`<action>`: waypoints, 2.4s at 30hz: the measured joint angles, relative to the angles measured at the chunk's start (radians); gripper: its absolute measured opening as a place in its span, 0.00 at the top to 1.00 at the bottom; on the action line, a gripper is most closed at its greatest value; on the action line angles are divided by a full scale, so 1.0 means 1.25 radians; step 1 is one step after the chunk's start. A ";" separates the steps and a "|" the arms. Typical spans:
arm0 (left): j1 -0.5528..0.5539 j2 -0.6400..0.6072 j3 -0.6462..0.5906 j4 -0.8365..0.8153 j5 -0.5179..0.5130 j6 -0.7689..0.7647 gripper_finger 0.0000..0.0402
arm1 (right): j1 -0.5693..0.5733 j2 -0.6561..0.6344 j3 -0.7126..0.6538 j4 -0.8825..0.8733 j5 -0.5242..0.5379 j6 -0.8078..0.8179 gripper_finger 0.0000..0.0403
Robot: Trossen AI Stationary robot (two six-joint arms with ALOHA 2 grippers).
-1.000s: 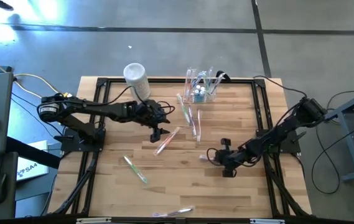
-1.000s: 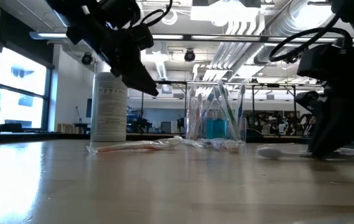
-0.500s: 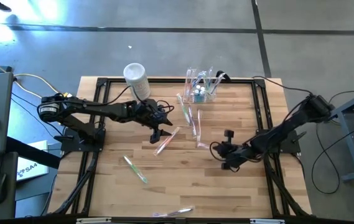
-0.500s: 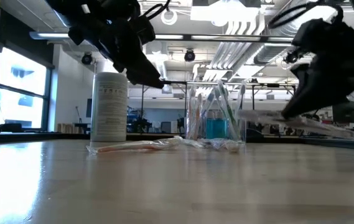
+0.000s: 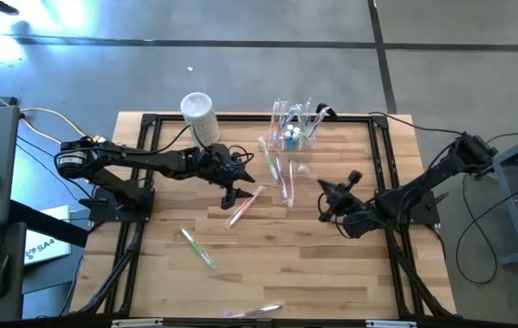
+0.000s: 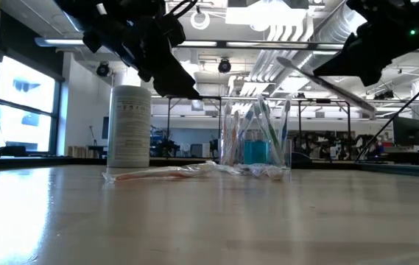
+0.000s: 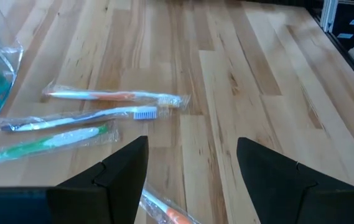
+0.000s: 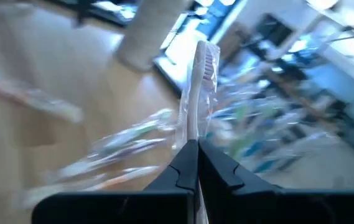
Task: Pick & Place toothbrushing station
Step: Put the violet toothbrush into the transparent organizer
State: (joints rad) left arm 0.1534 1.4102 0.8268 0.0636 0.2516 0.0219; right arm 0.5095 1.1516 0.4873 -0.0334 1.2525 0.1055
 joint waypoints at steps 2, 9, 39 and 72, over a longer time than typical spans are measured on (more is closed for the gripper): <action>-0.004 0.000 0.000 0.001 0.000 0.003 0.40 | -0.008 -0.019 0.000 -0.012 0.019 -0.004 0.99; -0.020 0.000 0.000 0.003 0.000 0.022 0.40 | -0.070 -0.122 -0.040 0.063 -0.038 -0.080 0.99; -0.040 0.000 0.000 0.043 0.002 -0.021 0.40 | -0.894 0.100 -0.278 1.223 -1.093 -0.139 0.99; -0.046 0.000 0.000 -0.004 0.002 -0.013 0.40 | -0.991 0.517 -0.048 1.226 -1.084 -0.022 0.99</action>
State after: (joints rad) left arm 0.0956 1.4097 0.8272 0.0586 0.2535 0.0055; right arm -0.7292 1.7983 0.4274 1.4985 -0.1020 0.0776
